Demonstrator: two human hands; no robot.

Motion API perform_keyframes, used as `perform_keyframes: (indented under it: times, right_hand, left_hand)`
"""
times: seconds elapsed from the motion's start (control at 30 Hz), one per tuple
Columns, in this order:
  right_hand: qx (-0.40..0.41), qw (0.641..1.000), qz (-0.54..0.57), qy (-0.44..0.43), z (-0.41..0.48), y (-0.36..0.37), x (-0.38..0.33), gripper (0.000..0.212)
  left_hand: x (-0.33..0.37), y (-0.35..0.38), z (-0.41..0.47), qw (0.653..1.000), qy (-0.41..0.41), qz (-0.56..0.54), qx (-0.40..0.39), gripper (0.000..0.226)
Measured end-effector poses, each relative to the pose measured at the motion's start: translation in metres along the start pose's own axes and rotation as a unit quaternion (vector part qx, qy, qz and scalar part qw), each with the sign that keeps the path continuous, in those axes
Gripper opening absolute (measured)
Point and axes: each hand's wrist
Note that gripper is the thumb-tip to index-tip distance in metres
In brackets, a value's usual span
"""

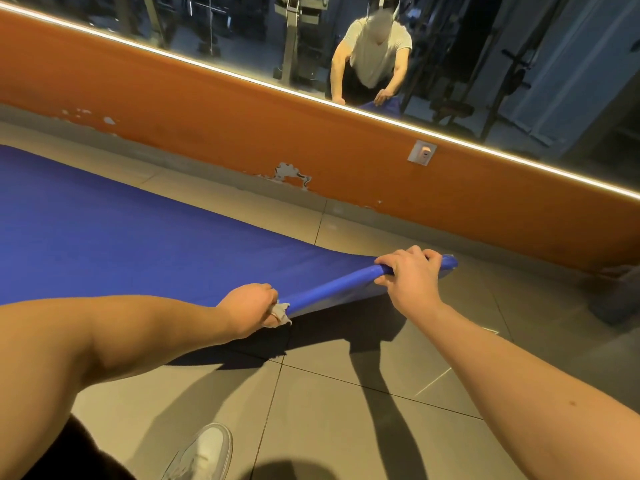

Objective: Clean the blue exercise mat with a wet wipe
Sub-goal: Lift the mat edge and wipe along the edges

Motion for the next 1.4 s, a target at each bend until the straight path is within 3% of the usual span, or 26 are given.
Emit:
perform_keyframes:
  times: [0.13, 0.23, 0.4, 0.53, 0.7, 0.9, 1.03, 1.27, 1.4]
  right_hand:
    - [-0.009, 1.0, -0.029, 0.006, 0.003, 0.0, -0.005, 0.026]
    - [-0.04, 0.997, -0.041, -0.042, -0.001, 0.0, -0.015, 0.041]
    - [-0.035, 0.99, 0.022, -0.132, -0.011, 0.007, -0.057, 0.025]
    - [-0.011, 0.989, -0.025, -0.148, -0.007, 0.022, -0.083, 0.047]
    - [-0.032, 0.99, -0.052, -0.129, 0.004, 0.032, -0.099, 0.021]
    - [-0.011, 0.992, 0.012, -0.122, 0.01, 0.041, -0.099, 0.012]
    - [-0.01, 0.995, 0.013, -0.103, 0.012, 0.037, -0.106, 0.014]
    - [-0.012, 0.994, 0.023, -0.105, 0.012, 0.04, -0.106, 0.019]
    - [-0.015, 0.993, 0.019, -0.116, 0.012, 0.044, -0.104, 0.019]
  left_hand:
    - [0.001, -0.014, 0.008, 1.0, -0.005, 0.003, 0.031, 0.024]
    - [0.004, -0.035, 0.02, 0.998, 0.001, 0.02, 0.067, 0.021]
    - [0.01, -0.061, 0.038, 0.993, 0.013, 0.024, 0.113, 0.019]
    - [0.007, -0.071, 0.041, 0.989, 0.005, 0.03, 0.142, 0.021]
    - [0.01, -0.066, 0.04, 0.991, -0.002, 0.007, 0.132, 0.027]
    - [0.003, -0.06, 0.021, 0.986, 0.02, -0.065, 0.153, 0.042]
    - [-0.001, -0.062, 0.014, 0.983, -0.013, -0.069, 0.168, 0.026]
    - [-0.01, -0.062, 0.013, 0.992, 0.002, 0.013, 0.127, 0.02]
    - [-0.035, -0.058, -0.01, 0.995, -0.028, 0.09, 0.01, 0.016]
Point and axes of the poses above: each hand's wrist, its own z-axis towards the middle knuckle, its own y-axis out of the palm, x = y × z, and after that the axes turned 12 degrees about y, right-handed
